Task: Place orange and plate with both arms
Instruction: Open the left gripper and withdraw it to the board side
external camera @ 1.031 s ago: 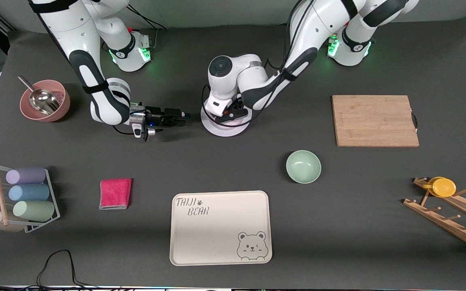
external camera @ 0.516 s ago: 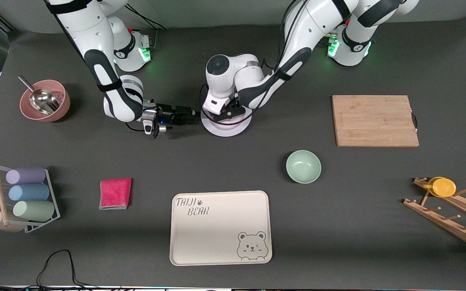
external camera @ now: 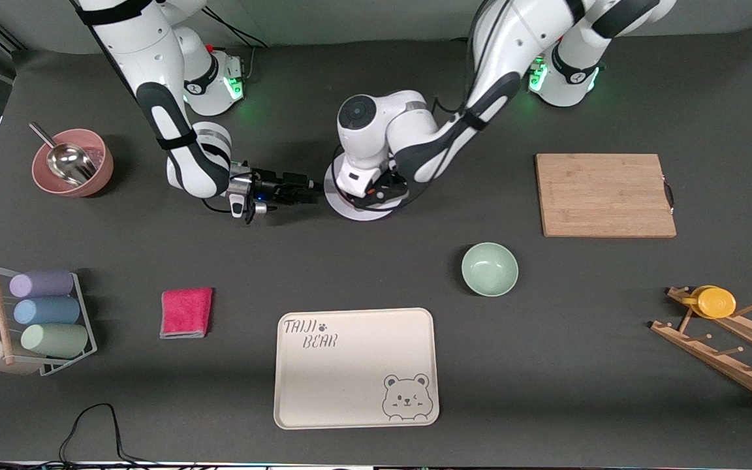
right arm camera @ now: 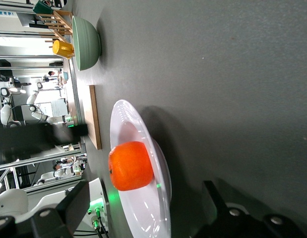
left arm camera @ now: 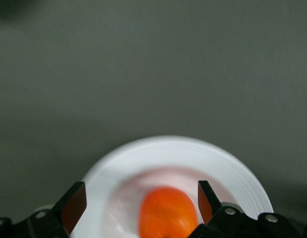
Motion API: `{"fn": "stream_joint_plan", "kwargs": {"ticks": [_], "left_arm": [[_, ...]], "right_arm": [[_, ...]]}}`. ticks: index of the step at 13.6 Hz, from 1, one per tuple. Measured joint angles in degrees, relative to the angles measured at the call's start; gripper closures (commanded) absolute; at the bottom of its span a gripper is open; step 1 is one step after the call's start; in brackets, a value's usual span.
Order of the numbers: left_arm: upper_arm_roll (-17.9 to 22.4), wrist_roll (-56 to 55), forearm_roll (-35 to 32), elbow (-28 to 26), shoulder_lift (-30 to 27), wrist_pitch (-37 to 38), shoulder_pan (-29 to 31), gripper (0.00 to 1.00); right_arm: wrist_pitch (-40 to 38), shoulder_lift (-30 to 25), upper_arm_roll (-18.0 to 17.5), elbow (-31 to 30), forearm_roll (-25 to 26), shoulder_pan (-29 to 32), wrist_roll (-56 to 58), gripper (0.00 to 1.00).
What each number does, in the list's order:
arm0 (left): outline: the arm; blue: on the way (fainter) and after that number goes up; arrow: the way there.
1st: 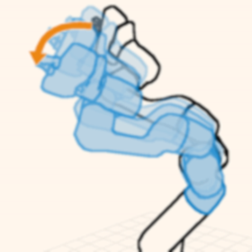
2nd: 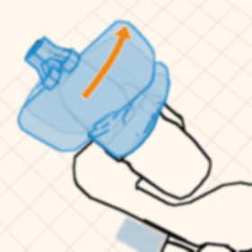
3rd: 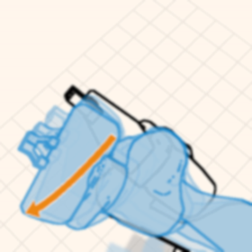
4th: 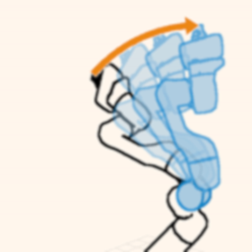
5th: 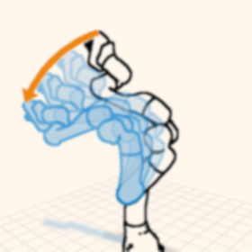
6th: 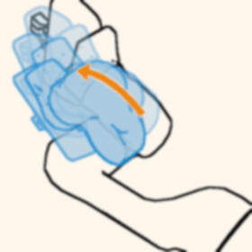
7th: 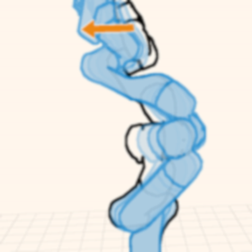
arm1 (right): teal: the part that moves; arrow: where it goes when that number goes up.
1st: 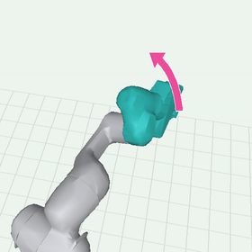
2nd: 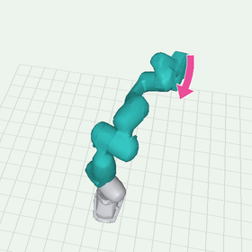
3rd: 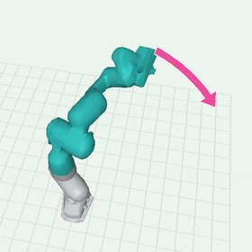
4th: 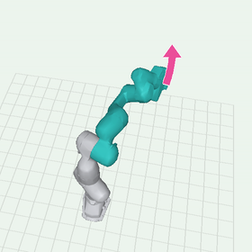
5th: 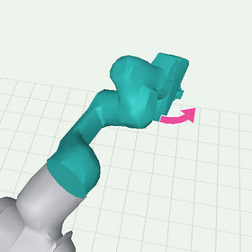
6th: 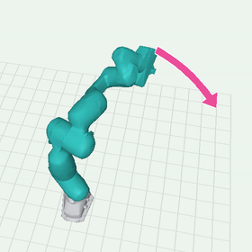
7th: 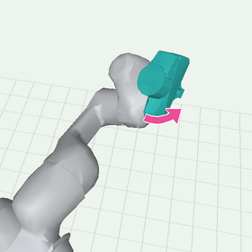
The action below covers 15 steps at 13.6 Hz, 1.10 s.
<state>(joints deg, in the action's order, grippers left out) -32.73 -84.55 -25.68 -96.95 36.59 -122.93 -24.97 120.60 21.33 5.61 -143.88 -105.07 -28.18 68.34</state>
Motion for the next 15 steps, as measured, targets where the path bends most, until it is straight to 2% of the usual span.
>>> {"fn": "stream_joint_plan", "kwargs": {"ticks": [2,4,6,7,11,13,15], "left_arm": [[0.09,8.57,3.71,0.10,-5.13,5.08,4.84,0.00],[1.89,19.94,9.65,0.11,-10.59,9.30,9.28,0.00],[7.72,31.54,14.01,0.09,-15.85,12.60,11.45,0.00],[11.24,36.94,15.67,0.08,-18.15,14.51,11.93,0.00],[22.74,53.53,17.71,-0.01,-24.48,20.31,12.79,0.00],[24.81,62.13,18.29,0.00,-26.85,23.18,16.62,0.00],[25.31,70.21,18.86,-0.02,-29.14,25.06,22.45,0.00]], "right_arm": [[-0.01,0.18,-0.05,-0.04,-2.98,-1.65,0.42,0.00],[1.36,0.19,-0.07,-0.02,-5.48,-4.41,0.45,0.00],[3.09,0.18,-0.10,-0.01,-6.42,-6.25,0.45,0.00],[3.22,0.18,-0.10,-0.01,-6.59,-6.73,0.48,0.03],[3.65,0.29,-0.06,-0.05,-8.28,-6.97,3.67,0.37],[3.87,0.42,-0.06,-0.05,-8.50,-6.99,4.24,0.54],[3.99,0.44,-0.06,-0.05,-8.51,-7.01,4.72,0.64]]}}
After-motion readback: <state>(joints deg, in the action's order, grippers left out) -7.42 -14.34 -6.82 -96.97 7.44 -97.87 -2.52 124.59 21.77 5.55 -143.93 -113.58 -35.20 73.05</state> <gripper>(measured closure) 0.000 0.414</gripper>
